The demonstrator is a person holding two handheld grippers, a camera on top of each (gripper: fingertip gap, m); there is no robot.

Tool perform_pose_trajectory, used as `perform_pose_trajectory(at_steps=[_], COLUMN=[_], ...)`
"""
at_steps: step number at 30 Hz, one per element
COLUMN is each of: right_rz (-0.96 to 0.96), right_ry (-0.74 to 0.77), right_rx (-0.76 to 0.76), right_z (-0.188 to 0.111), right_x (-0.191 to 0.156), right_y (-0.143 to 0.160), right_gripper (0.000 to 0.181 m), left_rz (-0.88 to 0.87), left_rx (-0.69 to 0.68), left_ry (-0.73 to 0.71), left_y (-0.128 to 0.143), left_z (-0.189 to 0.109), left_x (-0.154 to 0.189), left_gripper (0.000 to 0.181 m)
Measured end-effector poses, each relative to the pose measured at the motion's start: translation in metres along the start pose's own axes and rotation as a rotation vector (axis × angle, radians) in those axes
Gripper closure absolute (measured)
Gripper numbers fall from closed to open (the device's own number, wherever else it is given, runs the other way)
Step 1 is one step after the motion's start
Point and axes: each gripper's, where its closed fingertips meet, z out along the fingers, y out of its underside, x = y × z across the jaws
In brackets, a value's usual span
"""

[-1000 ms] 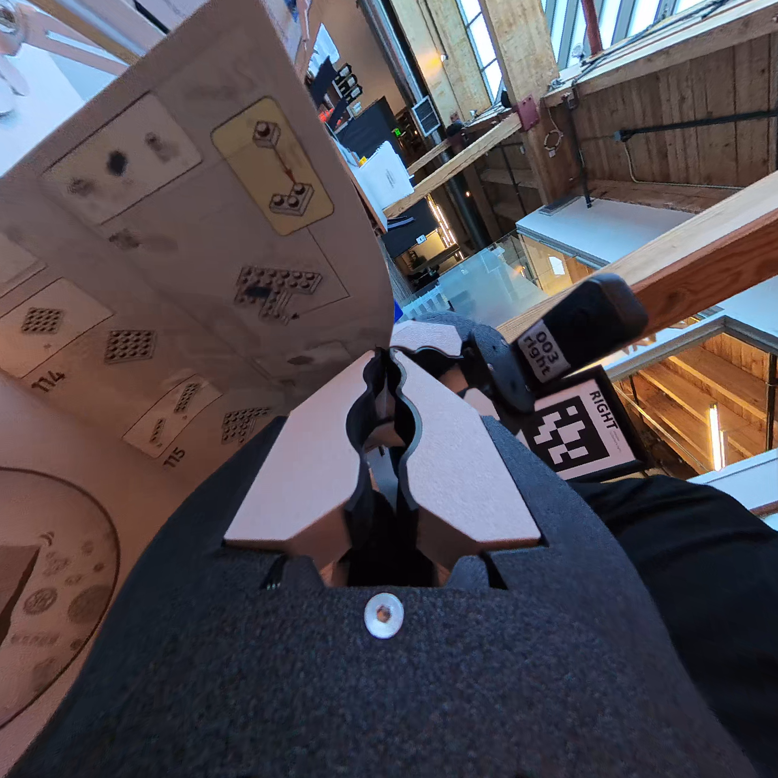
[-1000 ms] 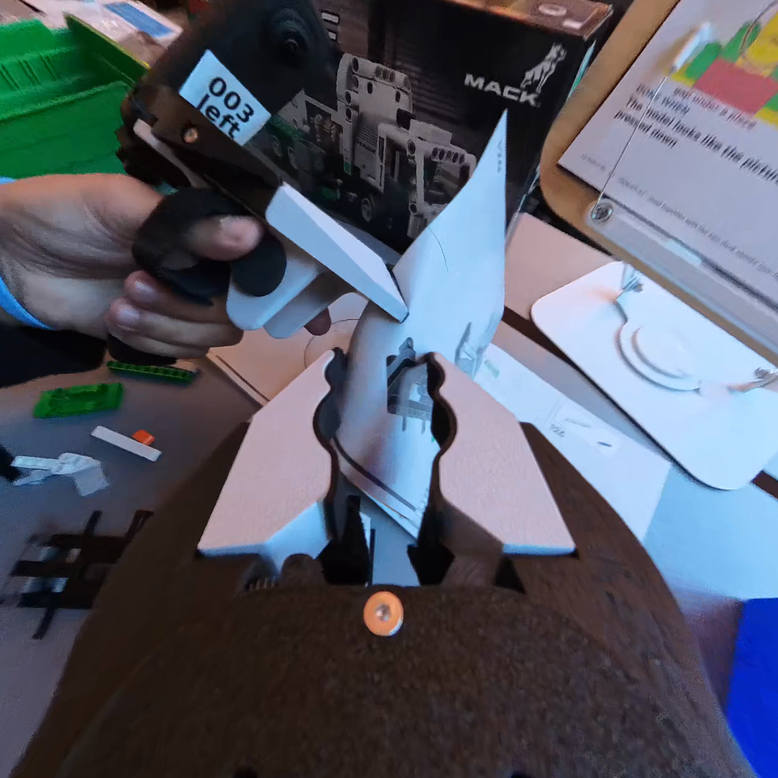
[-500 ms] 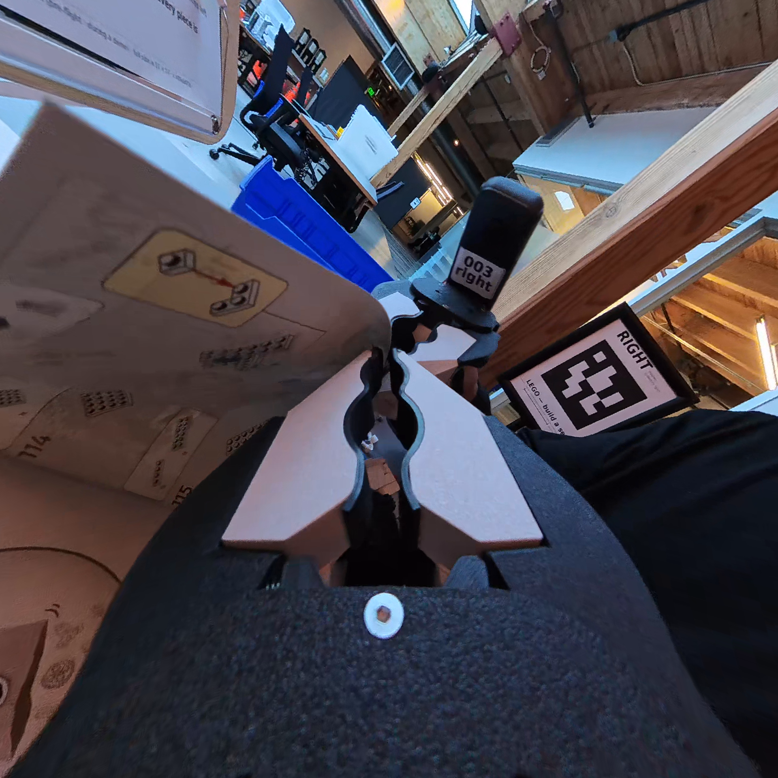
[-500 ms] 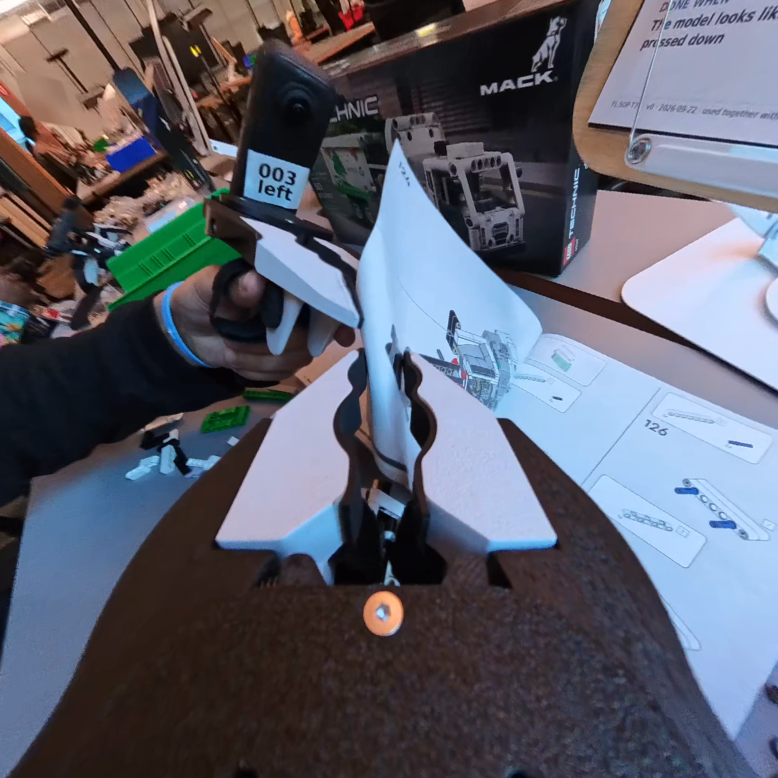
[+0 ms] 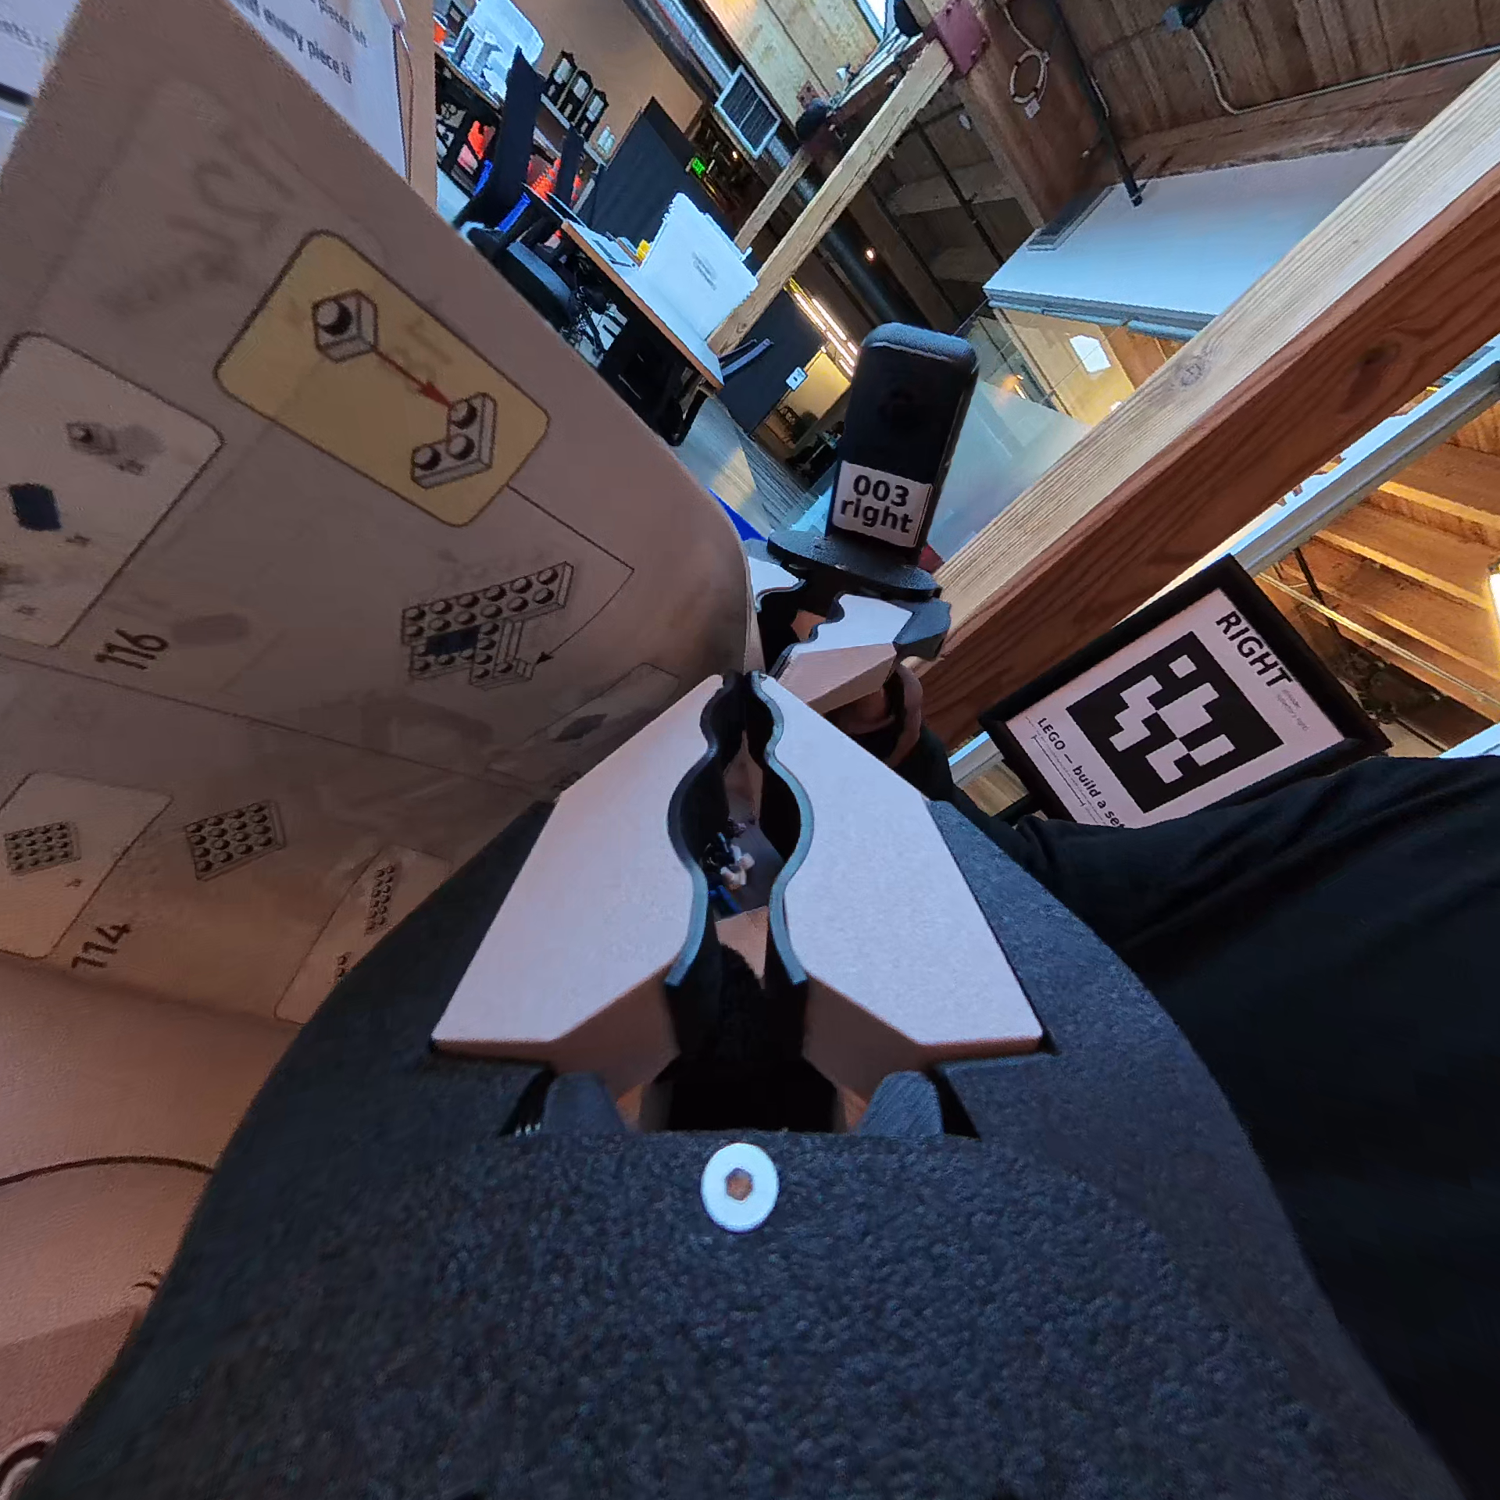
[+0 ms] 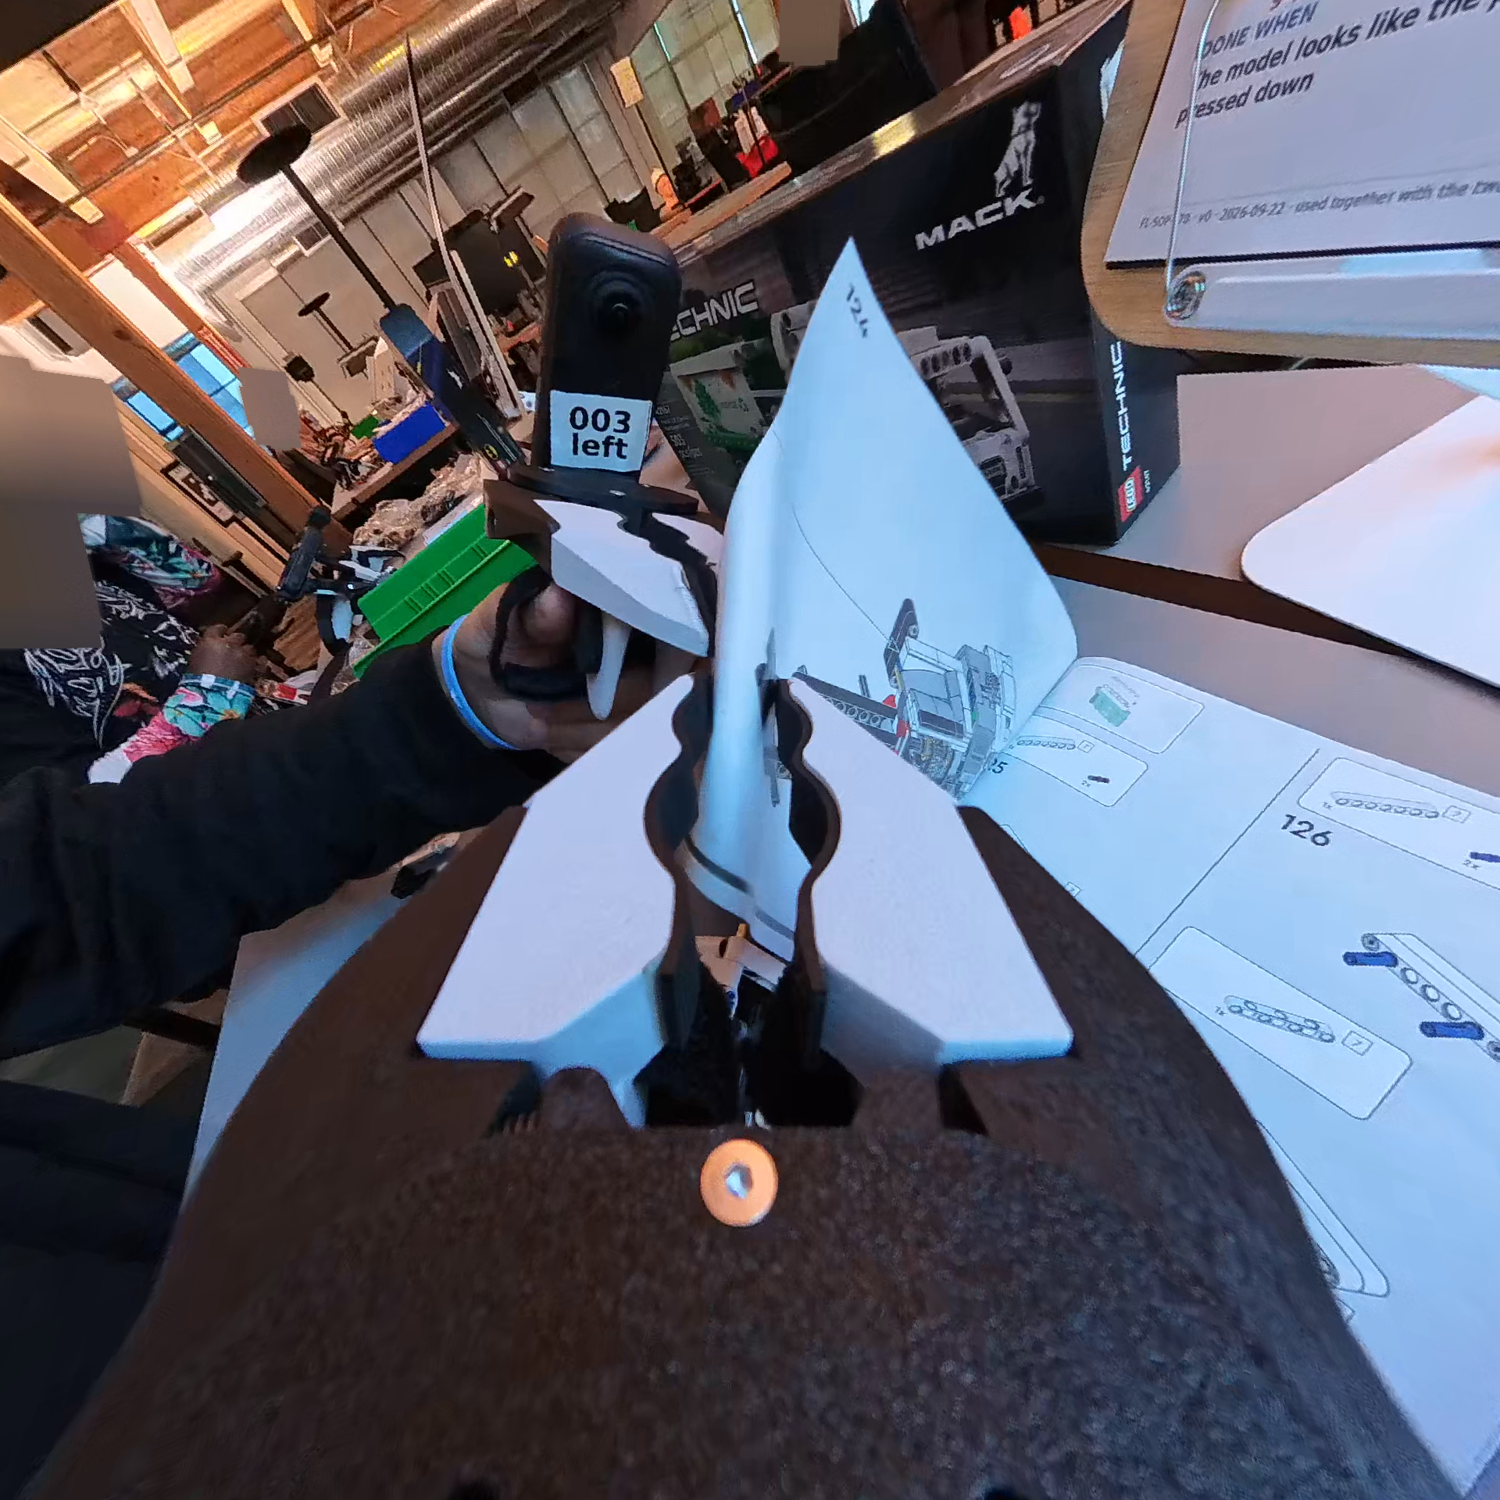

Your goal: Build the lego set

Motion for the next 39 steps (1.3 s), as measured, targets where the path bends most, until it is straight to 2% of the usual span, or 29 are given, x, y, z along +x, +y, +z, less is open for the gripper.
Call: perform_pose_trajectory(at_steps=[15, 28, 31, 35, 37, 39], right_rz=[0.006, 0.022, 0.026, 0.025, 0.025, 0.021], right_ry=[-0.006, -0.011, -0.021, -0.026, -0.027, -0.025], right_rx=[0.041, 0.05, 0.047, 0.038, 0.035, 0.031], right_z=[-0.009, -0.013, -0.011, -0.008, -0.008, -0.007], right_x=[0.001, 0.003, 0.001, -0.001, -0.002, -0.002], right_y=[-0.008, -0.009, -0.008, -0.006, -0.005, -0.004], right_gripper=[0.169, 0.169, 0.169, 0.169, 0.169, 0.169], left_rz=[0.041, 0.057, 0.038, 0.048, 0.067, 0.072], left_rx=[0.034, 0.046, 0.049, 0.057, 0.048, 0.049], left_ry=[-0.021, -0.035, -0.031, -0.001, -0.013, -0.012], left_y=[-0.01, -0.008, -0.01, -0.012, -0.011, -0.011], left_z=[0.0, -0.005, -0.005, -0.003, -0.001, -0.001], left_x=[-0.001, -0.003, -0.003, 0.002, 0.001, 0.002], left_gripper=[0.181, 0.181, 0.167, 0.168, 0.181, 0.181])
